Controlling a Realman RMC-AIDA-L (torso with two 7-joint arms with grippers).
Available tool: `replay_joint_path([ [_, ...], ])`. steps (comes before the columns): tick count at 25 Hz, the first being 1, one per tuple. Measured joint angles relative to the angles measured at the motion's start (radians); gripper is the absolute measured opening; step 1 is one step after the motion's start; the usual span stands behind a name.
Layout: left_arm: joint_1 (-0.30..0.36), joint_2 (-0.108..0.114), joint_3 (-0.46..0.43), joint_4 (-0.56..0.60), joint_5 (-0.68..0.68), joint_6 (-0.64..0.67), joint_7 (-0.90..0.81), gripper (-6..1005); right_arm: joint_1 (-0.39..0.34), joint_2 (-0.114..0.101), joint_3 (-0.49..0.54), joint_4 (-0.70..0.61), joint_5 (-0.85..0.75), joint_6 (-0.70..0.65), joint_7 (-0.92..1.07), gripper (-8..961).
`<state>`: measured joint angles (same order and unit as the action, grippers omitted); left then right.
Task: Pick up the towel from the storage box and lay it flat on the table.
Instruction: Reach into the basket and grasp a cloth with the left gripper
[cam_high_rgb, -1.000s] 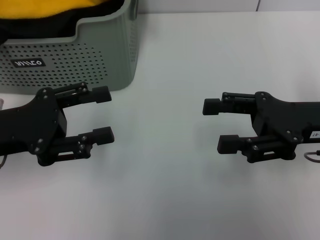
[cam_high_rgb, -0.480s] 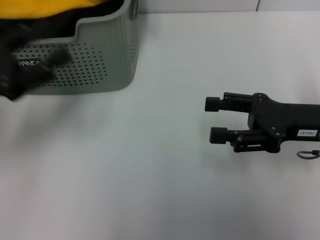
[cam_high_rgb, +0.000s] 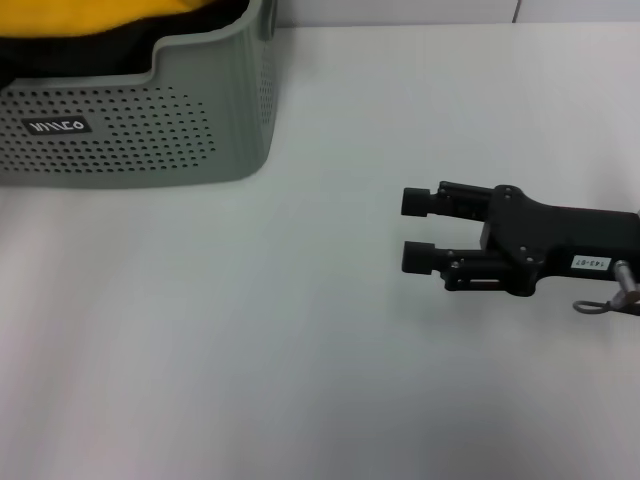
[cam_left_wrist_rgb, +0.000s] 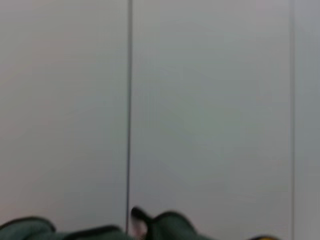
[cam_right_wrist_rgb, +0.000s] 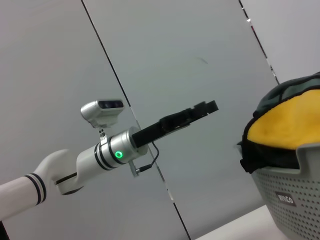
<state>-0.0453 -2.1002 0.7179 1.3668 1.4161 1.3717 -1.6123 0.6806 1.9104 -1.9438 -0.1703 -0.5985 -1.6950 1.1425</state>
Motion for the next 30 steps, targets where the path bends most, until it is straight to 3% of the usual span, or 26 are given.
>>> replay_joint_path([
  [3,-0.014,-0.003,0.024,0.016,0.074,-0.072,0.001,701,0.002,0.009,0.0,0.0,0.001,0.012,0.0,788],
  [10,-0.023,0.0,0.212,0.021,0.194,-0.347,0.014,697,-0.012,0.019,0.0,0.0,-0.002,0.021,0.0,787],
  [30,-0.033,0.005,0.231,0.036,0.226,-0.362,-0.044,684,-0.041,0.01,0.026,0.006,-0.003,0.022,-0.004,786],
])
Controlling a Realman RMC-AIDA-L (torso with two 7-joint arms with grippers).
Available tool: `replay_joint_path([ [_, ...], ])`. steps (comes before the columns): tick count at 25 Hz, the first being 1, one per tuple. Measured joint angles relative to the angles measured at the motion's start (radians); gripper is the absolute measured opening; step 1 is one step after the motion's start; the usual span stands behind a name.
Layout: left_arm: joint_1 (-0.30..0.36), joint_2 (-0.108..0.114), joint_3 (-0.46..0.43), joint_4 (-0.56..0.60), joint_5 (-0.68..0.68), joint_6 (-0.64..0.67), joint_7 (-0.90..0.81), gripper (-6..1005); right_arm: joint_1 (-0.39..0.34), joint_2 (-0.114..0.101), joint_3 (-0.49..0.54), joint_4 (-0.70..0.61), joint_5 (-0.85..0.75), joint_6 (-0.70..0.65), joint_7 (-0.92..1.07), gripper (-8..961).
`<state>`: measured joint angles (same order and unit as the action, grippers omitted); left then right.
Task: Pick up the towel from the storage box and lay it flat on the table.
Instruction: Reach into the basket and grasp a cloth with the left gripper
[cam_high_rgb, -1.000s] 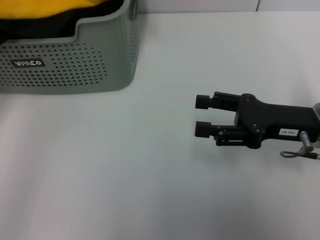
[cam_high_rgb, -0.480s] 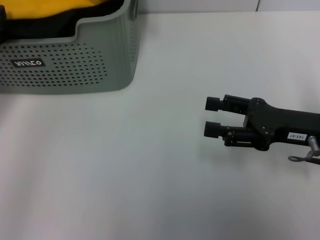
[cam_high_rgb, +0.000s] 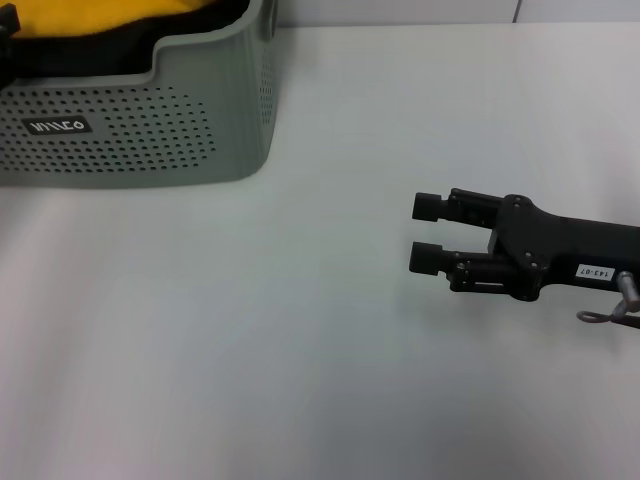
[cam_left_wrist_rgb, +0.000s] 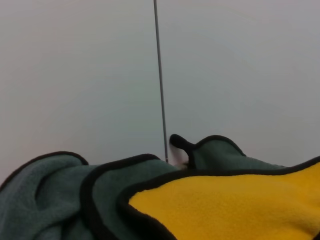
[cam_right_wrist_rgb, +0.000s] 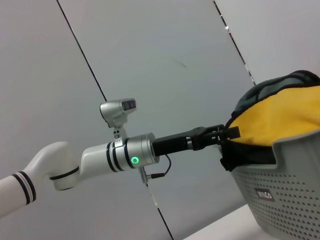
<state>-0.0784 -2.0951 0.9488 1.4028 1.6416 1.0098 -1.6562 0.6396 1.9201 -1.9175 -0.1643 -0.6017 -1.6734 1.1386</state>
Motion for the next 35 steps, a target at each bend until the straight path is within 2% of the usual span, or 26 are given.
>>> replay_joint_path([
  [1,0.0,0.0,0.0,-0.001,0.0,0.005,0.0,683,0.0,0.0,0.0,0.001,0.001,0.0,0.0,786],
  [6,0.0,0.001,-0.005,-0.001,0.001,0.021,0.002,500,0.0,-0.001,0.0,0.001,0.004,0.0,-0.001,785],
  [14,0.001,0.001,-0.004,0.0,-0.014,0.021,0.005,321,-0.007,0.002,0.0,-0.001,0.006,0.0,-0.003,785],
  [17,0.01,0.0,-0.004,0.001,-0.074,0.023,0.013,254,-0.016,0.001,0.002,-0.005,0.007,-0.003,-0.004,784],
  [20,0.028,-0.001,-0.004,0.01,-0.197,0.056,0.052,37,-0.023,0.002,0.013,-0.006,0.006,-0.007,-0.005,784],
  [21,0.035,-0.001,-0.004,0.014,-0.244,0.075,0.066,36,-0.025,0.002,0.02,-0.006,0.006,-0.009,-0.006,784],
  [25,0.055,0.001,-0.017,0.026,-0.431,0.201,0.128,34,-0.035,0.002,0.039,-0.007,0.007,-0.028,-0.017,784],
  [27,0.054,0.001,-0.053,0.026,-0.513,0.323,0.143,32,-0.042,0.001,0.055,-0.007,0.007,-0.049,-0.032,784],
  [31,0.033,0.005,-0.12,0.019,-0.553,0.545,0.133,29,-0.051,-0.003,0.079,-0.021,0.007,-0.105,-0.078,783],
  [33,0.017,0.017,-0.14,0.014,-0.545,0.65,0.13,27,-0.055,-0.012,0.08,-0.037,0.007,-0.144,-0.098,783],
  [35,-0.007,0.042,-0.154,-0.01,-0.539,0.771,0.124,25,-0.055,-0.024,0.091,-0.053,0.006,-0.192,-0.107,783],
])
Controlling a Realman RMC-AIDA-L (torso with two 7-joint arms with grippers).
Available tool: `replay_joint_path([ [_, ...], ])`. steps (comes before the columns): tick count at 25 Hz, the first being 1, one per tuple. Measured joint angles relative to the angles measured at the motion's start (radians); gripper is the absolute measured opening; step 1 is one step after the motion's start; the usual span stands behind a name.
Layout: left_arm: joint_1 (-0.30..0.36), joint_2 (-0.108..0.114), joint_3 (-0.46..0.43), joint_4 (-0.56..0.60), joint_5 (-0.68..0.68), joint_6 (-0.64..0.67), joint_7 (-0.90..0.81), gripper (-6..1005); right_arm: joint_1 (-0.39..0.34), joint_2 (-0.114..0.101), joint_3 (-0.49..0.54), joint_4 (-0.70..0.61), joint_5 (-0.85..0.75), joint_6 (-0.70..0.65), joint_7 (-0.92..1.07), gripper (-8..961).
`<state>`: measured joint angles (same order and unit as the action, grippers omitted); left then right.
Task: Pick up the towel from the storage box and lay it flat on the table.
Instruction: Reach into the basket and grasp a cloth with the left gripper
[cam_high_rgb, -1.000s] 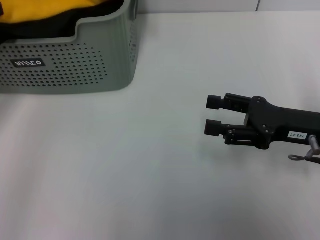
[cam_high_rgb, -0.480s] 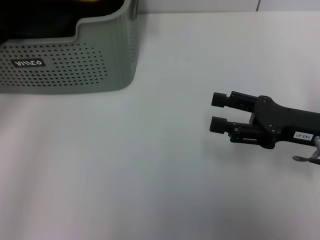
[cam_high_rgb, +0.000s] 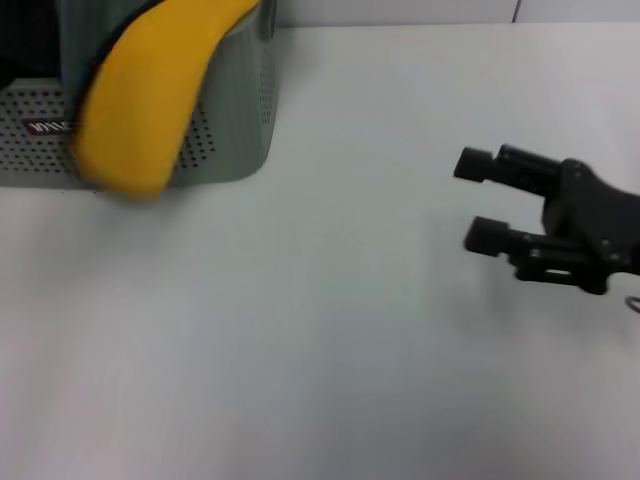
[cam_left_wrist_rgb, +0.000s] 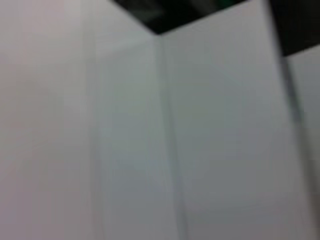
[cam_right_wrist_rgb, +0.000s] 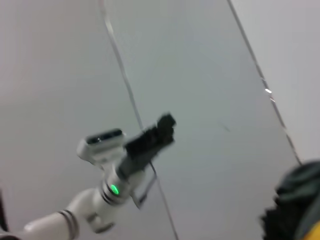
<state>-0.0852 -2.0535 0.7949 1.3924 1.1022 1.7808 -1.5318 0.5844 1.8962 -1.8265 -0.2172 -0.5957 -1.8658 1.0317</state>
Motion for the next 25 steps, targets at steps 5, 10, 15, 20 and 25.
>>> replay_joint_path([
  [5,-0.032,0.029,-0.036,-0.105,-0.019,0.119,-0.035,43,0.003,-0.01,0.038,-0.006,-0.006,-0.067,-0.004,783],
  [10,-0.06,-0.009,-0.152,-0.184,0.141,0.106,0.005,67,-0.01,-0.009,0.039,0.0,-0.005,-0.054,-0.012,782],
  [15,-0.08,-0.046,-0.212,-0.192,0.343,-0.03,0.074,90,-0.021,-0.007,0.039,0.004,0.0,-0.052,-0.013,781],
  [20,-0.088,-0.044,-0.165,-0.183,0.536,-0.186,0.039,114,-0.039,0.001,0.039,0.007,-0.001,-0.047,-0.013,781],
  [25,-0.091,-0.046,-0.137,-0.224,0.709,-0.283,0.026,311,-0.059,0.012,0.039,0.007,0.001,-0.033,-0.013,781],
])
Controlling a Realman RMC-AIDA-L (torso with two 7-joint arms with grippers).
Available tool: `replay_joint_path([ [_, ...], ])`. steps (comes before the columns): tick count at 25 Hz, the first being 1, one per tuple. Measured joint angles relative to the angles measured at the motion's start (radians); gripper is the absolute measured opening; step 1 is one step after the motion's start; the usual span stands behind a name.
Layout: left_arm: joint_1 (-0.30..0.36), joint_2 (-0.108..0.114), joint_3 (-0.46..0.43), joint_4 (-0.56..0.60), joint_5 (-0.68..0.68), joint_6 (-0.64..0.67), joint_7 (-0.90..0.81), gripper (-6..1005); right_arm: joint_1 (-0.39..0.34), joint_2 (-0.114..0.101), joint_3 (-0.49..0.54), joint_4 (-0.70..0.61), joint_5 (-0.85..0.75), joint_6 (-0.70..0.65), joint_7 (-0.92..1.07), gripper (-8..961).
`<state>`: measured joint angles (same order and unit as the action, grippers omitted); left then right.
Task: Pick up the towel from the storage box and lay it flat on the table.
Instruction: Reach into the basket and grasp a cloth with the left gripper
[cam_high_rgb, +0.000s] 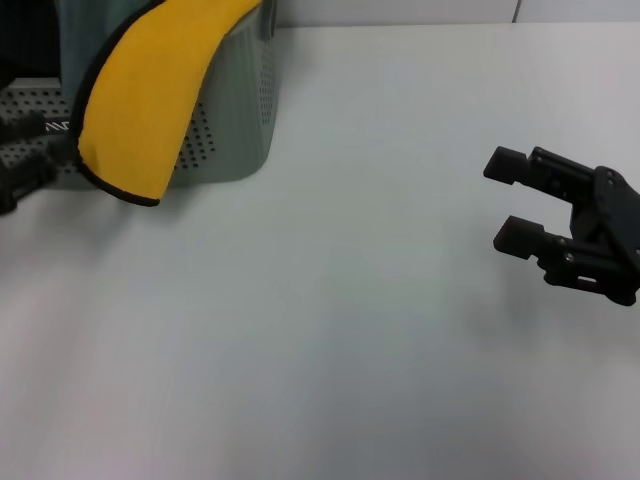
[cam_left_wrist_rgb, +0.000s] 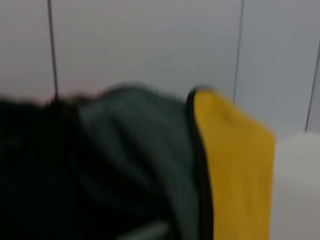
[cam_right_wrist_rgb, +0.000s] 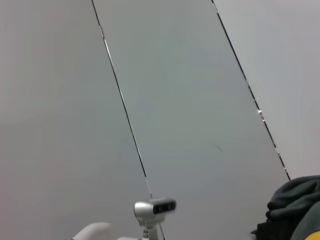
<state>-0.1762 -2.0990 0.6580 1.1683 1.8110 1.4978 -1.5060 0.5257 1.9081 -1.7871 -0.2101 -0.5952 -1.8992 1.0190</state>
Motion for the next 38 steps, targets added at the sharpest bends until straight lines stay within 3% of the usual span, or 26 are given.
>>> replay_joint_path([
  [11,-0.039,0.014,-0.016,-0.2,0.058,-0.099,0.009,486,-0.001,0.007,0.0,0.0,-0.005,0.032,0.007,781],
  [18,-0.123,0.032,-0.078,-0.325,0.055,-0.118,0.02,482,-0.003,0.011,-0.002,0.0,-0.008,0.048,0.006,781],
  [26,-0.138,0.053,-0.077,-0.349,0.046,-0.02,0.004,479,-0.017,0.009,0.0,0.001,-0.004,0.049,0.0,780],
  [38,-0.129,0.068,-0.088,-0.349,0.02,0.006,-0.024,476,-0.009,0.008,0.0,0.002,-0.004,0.062,-0.002,780],
])
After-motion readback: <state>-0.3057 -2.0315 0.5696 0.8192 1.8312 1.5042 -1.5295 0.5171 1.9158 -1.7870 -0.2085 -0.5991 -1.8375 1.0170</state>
